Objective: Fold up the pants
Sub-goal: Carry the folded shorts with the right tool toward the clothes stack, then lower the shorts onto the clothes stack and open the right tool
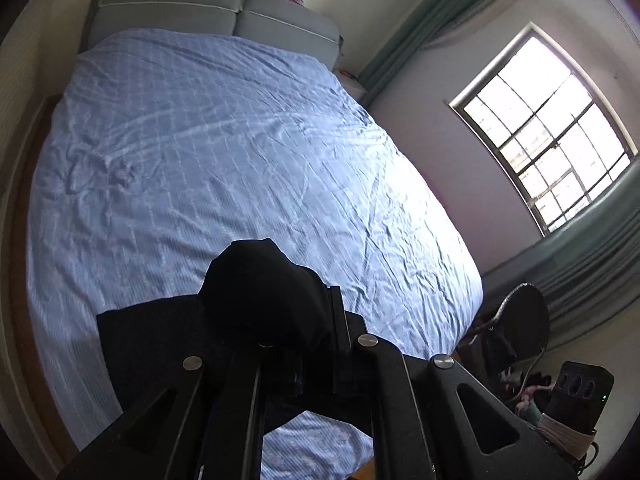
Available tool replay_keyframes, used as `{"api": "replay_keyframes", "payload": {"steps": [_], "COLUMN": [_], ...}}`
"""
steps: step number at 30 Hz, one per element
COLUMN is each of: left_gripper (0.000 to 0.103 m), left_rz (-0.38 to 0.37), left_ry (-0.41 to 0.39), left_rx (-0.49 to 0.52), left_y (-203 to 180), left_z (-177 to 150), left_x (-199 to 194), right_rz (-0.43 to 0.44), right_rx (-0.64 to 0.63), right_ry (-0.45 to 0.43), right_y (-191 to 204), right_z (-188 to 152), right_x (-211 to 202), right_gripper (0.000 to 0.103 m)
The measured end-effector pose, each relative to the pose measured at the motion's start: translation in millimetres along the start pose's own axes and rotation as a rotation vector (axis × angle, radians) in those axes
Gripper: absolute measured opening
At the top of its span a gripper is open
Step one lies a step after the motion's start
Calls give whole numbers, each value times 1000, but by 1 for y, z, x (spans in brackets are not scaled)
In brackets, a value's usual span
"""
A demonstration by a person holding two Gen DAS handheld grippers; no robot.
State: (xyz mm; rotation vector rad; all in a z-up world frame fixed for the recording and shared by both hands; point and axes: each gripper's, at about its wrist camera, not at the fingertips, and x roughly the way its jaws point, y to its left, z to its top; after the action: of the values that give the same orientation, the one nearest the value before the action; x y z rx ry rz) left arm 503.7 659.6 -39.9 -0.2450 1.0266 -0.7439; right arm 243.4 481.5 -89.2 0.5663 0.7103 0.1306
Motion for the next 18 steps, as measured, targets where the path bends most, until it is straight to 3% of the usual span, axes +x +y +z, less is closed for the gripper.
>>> {"api": "replay_keyframes", "payload": {"steps": [4, 7, 10, 13, 18], "left_gripper": [10, 10, 11, 10, 10], "left_rz": [-111, -144, -124, -43, 78], "left_ry": [41, 68, 136, 249, 380], "left_rx": [52, 75, 85, 81, 33], "left_y": [3, 13, 43, 89, 163], "left_z": [33, 40, 28, 2, -46], "left_x": [44, 61, 80, 106, 137], "right_rz": [-124, -188, -213, -250, -232], "right_rx": [77, 95, 138, 200, 378], "right_ry": [-89, -141, -115, -42, 229], "right_y": [1, 10, 20, 24, 11], "right_z": [5, 7, -4, -29, -91], "right_x": [11, 20, 38, 70, 153], "right_gripper": [10, 10, 10, 10, 10]}}
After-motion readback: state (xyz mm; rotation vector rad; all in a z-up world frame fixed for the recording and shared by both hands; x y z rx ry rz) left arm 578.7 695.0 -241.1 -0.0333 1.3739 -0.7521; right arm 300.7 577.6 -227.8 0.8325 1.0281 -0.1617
